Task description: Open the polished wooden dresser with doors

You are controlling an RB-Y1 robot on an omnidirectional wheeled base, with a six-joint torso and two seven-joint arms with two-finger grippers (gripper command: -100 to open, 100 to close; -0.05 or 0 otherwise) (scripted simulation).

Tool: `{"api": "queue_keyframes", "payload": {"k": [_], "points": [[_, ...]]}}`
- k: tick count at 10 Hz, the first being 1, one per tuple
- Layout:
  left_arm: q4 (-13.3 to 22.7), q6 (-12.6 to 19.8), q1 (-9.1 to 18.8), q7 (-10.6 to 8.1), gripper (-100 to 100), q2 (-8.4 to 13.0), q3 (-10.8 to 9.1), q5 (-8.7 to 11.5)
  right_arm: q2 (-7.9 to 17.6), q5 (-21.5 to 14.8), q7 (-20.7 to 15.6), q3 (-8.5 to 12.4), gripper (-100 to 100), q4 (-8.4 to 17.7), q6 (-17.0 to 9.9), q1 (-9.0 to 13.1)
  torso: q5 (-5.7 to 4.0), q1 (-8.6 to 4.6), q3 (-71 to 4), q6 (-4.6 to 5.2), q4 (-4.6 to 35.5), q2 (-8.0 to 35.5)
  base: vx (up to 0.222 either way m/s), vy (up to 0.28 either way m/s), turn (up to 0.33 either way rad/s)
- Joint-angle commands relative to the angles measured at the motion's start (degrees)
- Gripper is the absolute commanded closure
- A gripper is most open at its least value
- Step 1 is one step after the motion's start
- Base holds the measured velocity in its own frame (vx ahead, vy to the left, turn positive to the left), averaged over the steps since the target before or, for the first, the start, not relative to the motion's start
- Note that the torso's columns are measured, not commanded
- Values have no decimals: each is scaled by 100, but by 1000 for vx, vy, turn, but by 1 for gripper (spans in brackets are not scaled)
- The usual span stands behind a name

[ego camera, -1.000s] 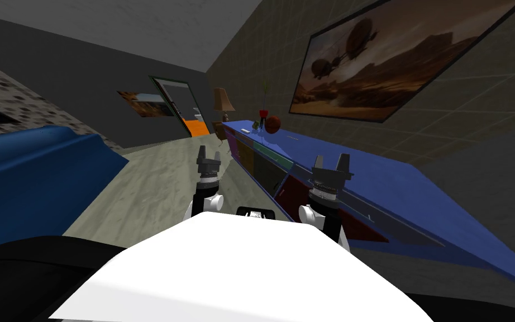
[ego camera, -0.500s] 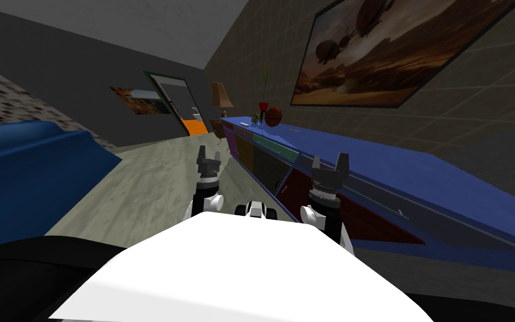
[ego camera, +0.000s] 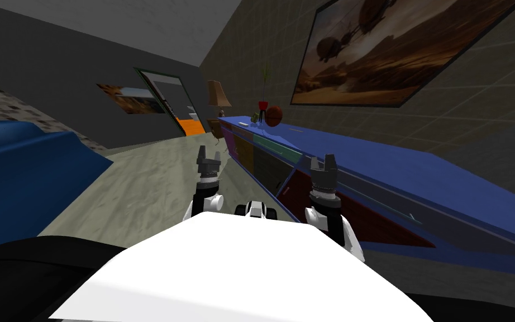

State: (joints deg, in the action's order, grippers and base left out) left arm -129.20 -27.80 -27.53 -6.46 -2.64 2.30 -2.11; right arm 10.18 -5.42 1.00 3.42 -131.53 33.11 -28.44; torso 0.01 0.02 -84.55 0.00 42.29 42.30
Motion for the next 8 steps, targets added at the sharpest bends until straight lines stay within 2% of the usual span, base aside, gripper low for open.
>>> {"api": "queue_keyframes", "payload": {"k": [1,4,5,8], "points": [[0,0,0,0,0,0,0,0,314,-430,-354,124,-100,66,0,-3,0,1,-2,0,-1,-3,78,75,-76],[0,0,0,0,0,0,0,0,681,-951,-803,290,-100,135,6,-13,0,1,-3,-1,-2,-4,74,85,-79],[0,0,0,0,0,0,0,0,681,-992,-803,290,-100,135,6,-13,0,-2,0,0,0,0,44,56,-38],[0,0,0,0,0,0,0,0,1068,-1544,-1294,472,-100,214,12,-24,0,3,0,0,0,-1,55,78,-86]]}}
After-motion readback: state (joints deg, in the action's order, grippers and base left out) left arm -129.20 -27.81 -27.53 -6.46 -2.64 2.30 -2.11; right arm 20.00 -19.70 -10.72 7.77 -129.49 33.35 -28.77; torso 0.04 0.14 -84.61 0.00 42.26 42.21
